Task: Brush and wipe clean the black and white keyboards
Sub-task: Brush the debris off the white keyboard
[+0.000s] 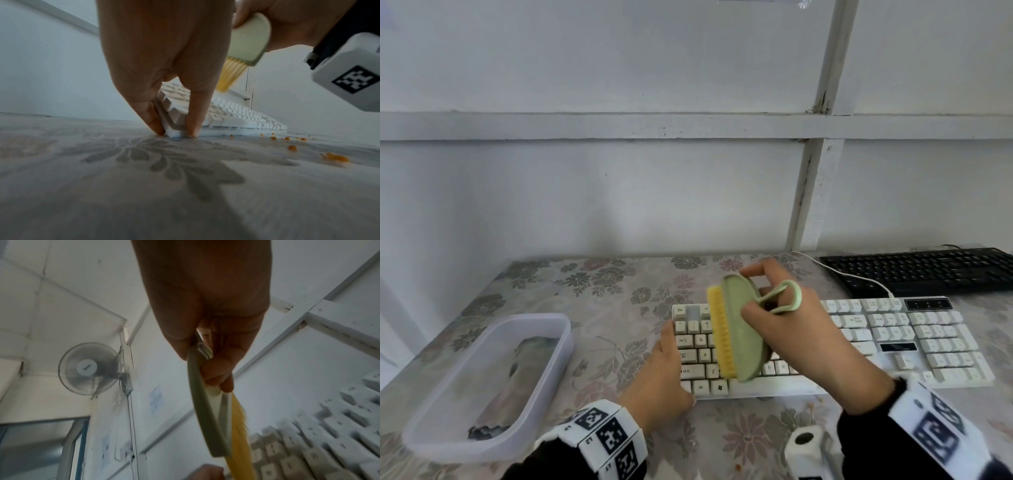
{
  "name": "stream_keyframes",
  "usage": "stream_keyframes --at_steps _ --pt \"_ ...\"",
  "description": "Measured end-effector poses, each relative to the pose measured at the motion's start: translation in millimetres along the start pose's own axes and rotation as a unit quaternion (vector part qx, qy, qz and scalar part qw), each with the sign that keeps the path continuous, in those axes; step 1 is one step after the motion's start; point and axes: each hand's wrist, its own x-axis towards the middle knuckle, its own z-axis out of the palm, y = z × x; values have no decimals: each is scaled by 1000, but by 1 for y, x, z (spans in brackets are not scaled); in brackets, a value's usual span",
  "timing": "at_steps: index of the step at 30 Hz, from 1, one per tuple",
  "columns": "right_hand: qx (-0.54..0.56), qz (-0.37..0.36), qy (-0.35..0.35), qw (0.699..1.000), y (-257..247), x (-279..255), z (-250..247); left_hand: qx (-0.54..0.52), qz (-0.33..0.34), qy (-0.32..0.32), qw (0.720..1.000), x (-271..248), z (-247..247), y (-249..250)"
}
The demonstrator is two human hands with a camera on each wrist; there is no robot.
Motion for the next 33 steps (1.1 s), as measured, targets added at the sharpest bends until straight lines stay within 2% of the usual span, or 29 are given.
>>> stream_keyframes --at_steps 3,6,12,14,19,21,25,28,30,33 --pt "-31 -24 -2 999 9 8 16 4 8 4 1000 1 1 -1" --pt "-31 -18 -34 999 19 -2 28 -6 23 14 1000 4 3 -6" --pt "1 47 -97 994 24 -27 24 -7 16 16 1000 4 4 -6" --pt "3 48 -81 996 16 -26 15 4 12 11 1000 4 4 -5" --pt "30 6 26 999 5 1 7 5 8 0 1000 5 3 -7" --pt "17 5 15 1000 9 3 15 7 15 7 1000 5 3 -8" --pt "-16 11 -50 999 22 -15 32 -5 22 17 1000 5 4 -8" --pt "-15 40 -82 996 20 -21 27 2 16 15 1000 6 5 -9" --pt "0 45 -73 996 13 -17 19 11 4 6 1000 5 5 -8" --pt "19 9 1 1000 4 -2 12 15 -5 -1 1000 5 4 -7"
